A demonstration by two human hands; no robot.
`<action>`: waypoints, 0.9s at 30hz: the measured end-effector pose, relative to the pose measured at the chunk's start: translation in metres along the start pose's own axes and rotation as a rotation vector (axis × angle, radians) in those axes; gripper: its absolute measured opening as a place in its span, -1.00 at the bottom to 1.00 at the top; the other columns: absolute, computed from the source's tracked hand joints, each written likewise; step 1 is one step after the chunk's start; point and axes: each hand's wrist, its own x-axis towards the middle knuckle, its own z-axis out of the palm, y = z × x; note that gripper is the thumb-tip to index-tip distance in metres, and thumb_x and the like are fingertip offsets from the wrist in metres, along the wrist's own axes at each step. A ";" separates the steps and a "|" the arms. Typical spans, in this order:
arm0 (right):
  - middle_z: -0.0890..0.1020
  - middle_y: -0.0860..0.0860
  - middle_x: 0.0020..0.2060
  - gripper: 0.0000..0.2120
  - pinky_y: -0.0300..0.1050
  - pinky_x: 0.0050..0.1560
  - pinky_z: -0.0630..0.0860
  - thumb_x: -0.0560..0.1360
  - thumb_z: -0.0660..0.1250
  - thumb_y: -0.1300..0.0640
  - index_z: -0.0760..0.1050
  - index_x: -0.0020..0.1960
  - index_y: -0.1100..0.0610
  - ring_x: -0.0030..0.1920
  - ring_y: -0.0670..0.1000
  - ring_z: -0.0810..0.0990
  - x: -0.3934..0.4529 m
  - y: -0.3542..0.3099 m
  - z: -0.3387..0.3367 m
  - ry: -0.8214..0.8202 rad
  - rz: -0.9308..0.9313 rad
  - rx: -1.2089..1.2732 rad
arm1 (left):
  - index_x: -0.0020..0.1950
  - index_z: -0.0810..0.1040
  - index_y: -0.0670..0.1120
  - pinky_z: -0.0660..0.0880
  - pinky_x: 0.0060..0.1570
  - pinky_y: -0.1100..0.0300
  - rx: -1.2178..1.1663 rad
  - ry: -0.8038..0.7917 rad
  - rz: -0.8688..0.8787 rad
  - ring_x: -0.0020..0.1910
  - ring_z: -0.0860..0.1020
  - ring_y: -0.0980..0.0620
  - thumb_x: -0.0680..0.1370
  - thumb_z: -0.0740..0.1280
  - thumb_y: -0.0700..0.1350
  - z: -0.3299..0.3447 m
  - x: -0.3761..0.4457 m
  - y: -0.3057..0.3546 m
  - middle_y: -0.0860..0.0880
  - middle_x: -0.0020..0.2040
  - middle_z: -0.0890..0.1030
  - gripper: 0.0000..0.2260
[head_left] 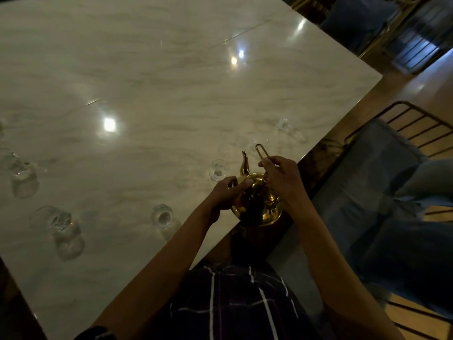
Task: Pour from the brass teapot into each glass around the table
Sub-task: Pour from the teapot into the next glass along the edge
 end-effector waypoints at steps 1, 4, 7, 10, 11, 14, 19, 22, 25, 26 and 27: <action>0.56 -0.06 -0.27 -0.77 -0.41 -0.42 0.37 0.65 0.22 0.09 0.62 0.07 0.16 -0.33 -0.18 0.51 0.006 0.000 -0.005 -0.002 -0.002 -0.002 | 0.36 0.52 -0.14 0.57 0.00 0.08 0.000 -0.004 -0.002 0.12 0.64 -0.06 0.57 0.43 0.22 0.003 0.007 0.003 -0.14 0.28 0.64 -0.47; 0.55 -0.07 -0.27 -0.76 -0.35 -0.37 0.38 0.65 0.23 0.08 0.63 0.08 0.17 -0.32 -0.16 0.50 0.028 0.000 -0.022 -0.014 -0.001 -0.019 | 0.65 0.23 -0.07 0.52 -0.12 0.16 -0.054 0.001 -0.040 0.24 0.52 -0.06 0.55 0.45 0.21 0.016 0.026 0.017 -0.11 0.51 0.43 -0.21; 0.56 -0.04 -0.31 -0.76 -0.23 -0.29 0.40 0.63 0.26 0.06 0.64 0.05 0.16 -0.32 -0.13 0.52 0.056 0.000 -0.039 -0.011 0.020 -0.042 | 0.67 0.18 -0.06 0.49 -0.14 0.16 -0.073 -0.001 -0.048 0.22 0.51 -0.06 0.56 0.45 0.21 0.030 0.048 0.030 -0.13 0.52 0.41 -0.19; 0.57 0.00 -0.35 -0.75 -0.17 -0.28 0.42 0.62 0.26 0.05 0.65 0.04 0.17 -0.36 -0.11 0.52 0.085 0.000 -0.058 -0.023 0.017 -0.087 | 0.58 0.33 -0.04 0.54 -0.11 0.15 -0.050 0.007 -0.051 0.13 0.60 0.03 0.56 0.42 0.26 0.050 0.070 0.043 -0.11 0.41 0.53 -0.30; 0.58 0.00 -0.35 -0.75 -0.16 -0.28 0.43 0.62 0.26 0.05 0.65 0.03 0.17 -0.35 -0.10 0.52 0.094 0.000 -0.063 -0.029 0.013 -0.106 | 0.54 0.37 -0.03 0.55 -0.10 0.14 -0.046 0.011 -0.065 0.12 0.61 0.05 0.56 0.40 0.28 0.057 0.078 0.047 -0.10 0.37 0.56 -0.35; 0.57 -0.01 -0.36 -0.75 -0.17 -0.30 0.42 0.62 0.27 0.06 0.66 0.01 0.18 -0.36 -0.09 0.53 0.121 -0.001 -0.078 -0.042 0.006 -0.134 | 0.48 0.43 0.00 0.56 -0.10 0.12 -0.079 0.018 -0.116 0.10 0.62 0.07 0.59 0.38 0.27 0.074 0.099 0.062 -0.05 0.25 0.63 -0.44; 0.63 0.06 -0.22 -0.73 -0.19 -0.23 0.45 0.62 0.28 0.07 0.67 0.02 0.23 -0.22 -0.04 0.60 0.164 0.000 -0.094 -0.069 -0.029 -0.221 | 0.46 0.45 0.00 0.57 -0.01 0.06 -0.112 0.037 -0.141 0.11 0.62 0.05 0.60 0.34 0.29 0.094 0.128 0.076 0.00 0.15 0.65 -0.45; 0.67 0.15 -0.10 -0.71 -0.07 -0.10 0.53 0.61 0.28 0.05 0.67 0.03 0.25 -0.10 0.06 0.65 0.185 0.002 -0.099 -0.083 -0.018 -0.261 | 0.44 0.49 -0.02 0.59 0.12 -0.04 -0.118 0.043 -0.159 0.18 0.62 -0.04 0.56 0.34 0.36 0.102 0.142 0.082 -0.05 0.19 0.67 -0.39; 0.68 0.17 -0.17 -0.70 0.05 -0.04 0.59 0.61 0.28 0.06 0.66 -0.03 0.27 -0.14 0.10 0.67 0.198 0.001 -0.102 -0.122 -0.025 -0.288 | 0.44 0.50 -0.02 0.59 0.11 -0.06 -0.115 0.053 -0.183 0.21 0.62 -0.07 0.57 0.32 0.37 0.108 0.150 0.087 -0.08 0.23 0.67 -0.40; 0.68 0.17 -0.18 -0.70 0.08 -0.03 0.60 0.60 0.28 0.06 0.66 -0.05 0.27 -0.14 0.12 0.67 0.201 0.001 -0.102 -0.132 -0.025 -0.295 | 0.43 0.50 -0.03 0.58 0.08 -0.03 -0.119 0.052 -0.187 0.20 0.61 -0.06 0.59 0.30 0.35 0.109 0.152 0.088 -0.08 0.23 0.66 -0.42; 0.68 0.19 -0.17 -0.70 0.10 -0.03 0.60 0.60 0.28 0.06 0.66 -0.06 0.27 -0.13 0.15 0.68 0.204 0.002 -0.102 -0.141 -0.020 -0.301 | 0.43 0.50 -0.03 0.57 0.06 -0.01 -0.125 0.049 -0.191 0.19 0.61 -0.05 0.61 0.29 0.34 0.111 0.153 0.089 -0.08 0.23 0.66 -0.44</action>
